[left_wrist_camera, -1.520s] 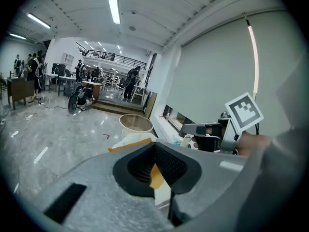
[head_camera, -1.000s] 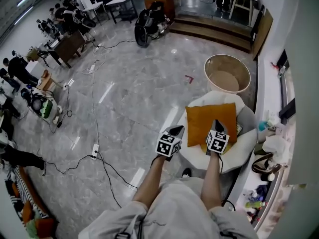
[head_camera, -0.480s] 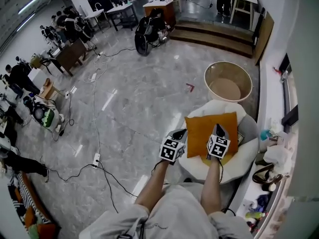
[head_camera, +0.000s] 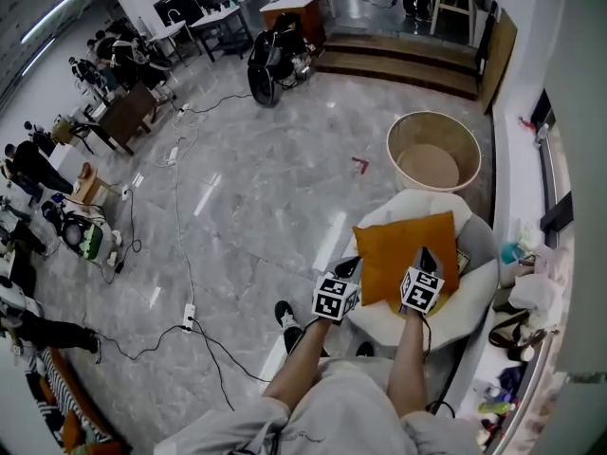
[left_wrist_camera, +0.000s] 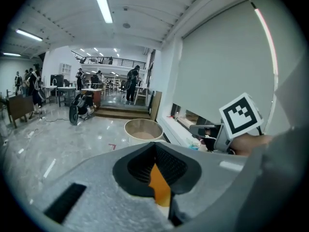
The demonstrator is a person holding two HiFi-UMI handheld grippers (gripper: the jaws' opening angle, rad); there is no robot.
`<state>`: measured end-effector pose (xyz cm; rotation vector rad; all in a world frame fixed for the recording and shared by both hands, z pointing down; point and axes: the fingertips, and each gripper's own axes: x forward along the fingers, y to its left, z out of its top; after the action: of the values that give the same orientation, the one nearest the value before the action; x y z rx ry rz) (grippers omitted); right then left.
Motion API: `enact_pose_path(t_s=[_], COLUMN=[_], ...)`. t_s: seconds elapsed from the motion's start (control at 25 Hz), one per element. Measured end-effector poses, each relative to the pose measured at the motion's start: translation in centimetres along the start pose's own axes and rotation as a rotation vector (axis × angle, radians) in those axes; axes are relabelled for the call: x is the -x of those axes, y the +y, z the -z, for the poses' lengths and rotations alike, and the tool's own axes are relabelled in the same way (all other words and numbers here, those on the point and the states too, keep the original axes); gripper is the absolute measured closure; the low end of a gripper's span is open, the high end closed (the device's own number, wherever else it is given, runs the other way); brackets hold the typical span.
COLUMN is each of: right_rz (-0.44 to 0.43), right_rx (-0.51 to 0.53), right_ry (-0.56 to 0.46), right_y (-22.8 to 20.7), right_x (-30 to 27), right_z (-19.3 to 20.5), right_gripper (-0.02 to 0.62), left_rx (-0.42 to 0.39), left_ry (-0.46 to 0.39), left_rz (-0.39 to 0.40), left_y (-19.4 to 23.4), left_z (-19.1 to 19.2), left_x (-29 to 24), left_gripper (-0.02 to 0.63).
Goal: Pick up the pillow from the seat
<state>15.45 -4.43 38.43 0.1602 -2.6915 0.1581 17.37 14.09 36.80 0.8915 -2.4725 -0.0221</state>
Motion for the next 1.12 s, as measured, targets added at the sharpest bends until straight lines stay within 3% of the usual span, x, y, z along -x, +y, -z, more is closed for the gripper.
enact_pose_path(t_s=[0.2, 0.4, 0.52, 0.8, 1.12], right_rz=[0.162, 0.219, 0.261, 0.328, 0.356], right_rx=[-0.087, -0.097, -0.145, -0.182, -0.145], right_ry=[-0.056, 0.024, 0.063, 0.099, 0.173], right_y=[-1.8, -1.3, -0.8, 4.2, 10.5], right_x=[-1.2, -2.6, -4.0, -6.0, -7.5], right_z=[-1.5, 0.7, 1.6, 1.5, 3.7], right_gripper=[0.588, 0.588, 0.588, 0.588, 0.588], left_rx=[-0.070, -0.036, -0.079, -0.135, -0.085], left_ry=[0.012, 0.043, 0.052, 0.074, 0.147], left_rz=[0.111, 0.169, 0.229, 0.331, 0.411], left_y=[0.7, 4.3, 5.6, 10.6, 15.8], left_z=[-1.9, -2.6, -4.7, -8.2, -5.9], left_x=[-2.0, -4.5, -5.9, -6.4, -6.1], left_gripper=[0.597, 0.597, 0.597, 0.597, 0.597])
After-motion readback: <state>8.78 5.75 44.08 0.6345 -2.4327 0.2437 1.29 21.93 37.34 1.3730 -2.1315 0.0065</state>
